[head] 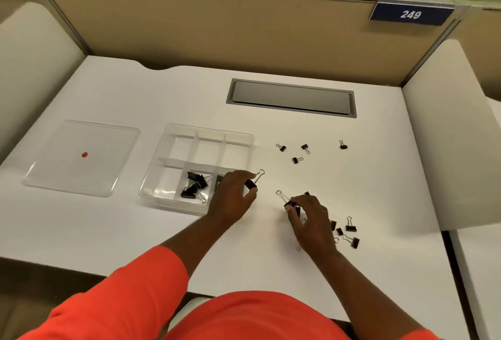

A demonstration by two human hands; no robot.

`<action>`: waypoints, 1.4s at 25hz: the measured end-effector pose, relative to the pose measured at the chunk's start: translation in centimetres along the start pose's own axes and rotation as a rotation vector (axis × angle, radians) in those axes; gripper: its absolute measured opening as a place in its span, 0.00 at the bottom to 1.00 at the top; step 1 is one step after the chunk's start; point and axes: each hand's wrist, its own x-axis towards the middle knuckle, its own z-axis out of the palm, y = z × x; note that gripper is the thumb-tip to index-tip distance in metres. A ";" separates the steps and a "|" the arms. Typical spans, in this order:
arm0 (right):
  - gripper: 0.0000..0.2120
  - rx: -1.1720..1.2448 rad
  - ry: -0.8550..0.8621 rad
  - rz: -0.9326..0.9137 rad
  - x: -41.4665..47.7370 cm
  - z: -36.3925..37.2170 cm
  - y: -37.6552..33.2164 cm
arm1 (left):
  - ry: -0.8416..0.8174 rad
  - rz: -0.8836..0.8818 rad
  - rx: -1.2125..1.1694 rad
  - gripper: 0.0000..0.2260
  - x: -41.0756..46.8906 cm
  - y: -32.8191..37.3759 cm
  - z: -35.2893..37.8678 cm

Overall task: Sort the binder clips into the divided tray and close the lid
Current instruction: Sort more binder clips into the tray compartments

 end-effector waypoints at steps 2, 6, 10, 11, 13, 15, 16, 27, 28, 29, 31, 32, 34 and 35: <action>0.06 0.006 0.001 0.010 0.3 1.4 -1.1 | 0.020 -0.018 -0.001 0.14 -0.5 -2.0 -2.1; 0.05 0.022 0.057 -0.001 0.7 4.4 -4.0 | 0.064 -0.036 -0.018 0.15 -1.7 -6.3 -6.1; 0.05 0.005 0.085 -0.021 0.5 6.6 -6.6 | 0.059 -0.028 -0.031 0.15 -2.4 -9.5 -7.9; 0.05 0.004 0.089 -0.010 0.3 7.1 -7.0 | 0.050 -0.023 -0.034 0.15 -2.4 -10.0 -8.1; 0.05 0.003 0.102 0.010 0.0 8.2 -7.7 | 0.037 -0.006 -0.029 0.17 -2.1 -11.1 -8.7; 0.05 -0.001 0.106 0.018 -0.3 9.3 -8.4 | 0.048 0.023 -0.005 0.19 -1.9 -12.0 -9.3; 0.04 -0.007 0.106 0.013 -0.4 9.9 -8.8 | 0.061 0.040 0.009 0.20 -1.9 -12.6 -9.7; 0.13 -0.121 0.027 -0.062 1.6 16.9 -14.5 | -0.013 0.093 0.128 0.35 -1.3 -17.6 -13.7; 0.14 -0.117 0.039 -0.066 2.0 17.3 -15.0 | -0.017 0.095 0.128 0.36 -1.2 -17.8 -14.0; 0.15 -0.115 0.041 -0.065 2.2 17.6 -15.4 | -0.023 0.096 0.125 0.37 -1.1 -18.0 -14.2; 0.20 -0.127 0.011 -0.053 2.5 18.0 -15.9 | -0.049 0.097 0.125 0.38 -0.9 -18.1 -14.5; 0.24 -0.143 -0.018 -0.043 2.5 18.1 -15.9 | -0.069 0.099 0.134 0.39 -0.8 -18.1 -14.6; 0.31 -0.209 -0.074 -0.038 2.4 18.0 -15.8 | -0.113 0.112 0.162 0.40 -0.7 -18.0 -14.6; 0.33 -0.245 -0.099 -0.037 2.2 17.9 -15.7 | -0.129 0.121 0.171 0.40 -0.6 -17.9 -14.6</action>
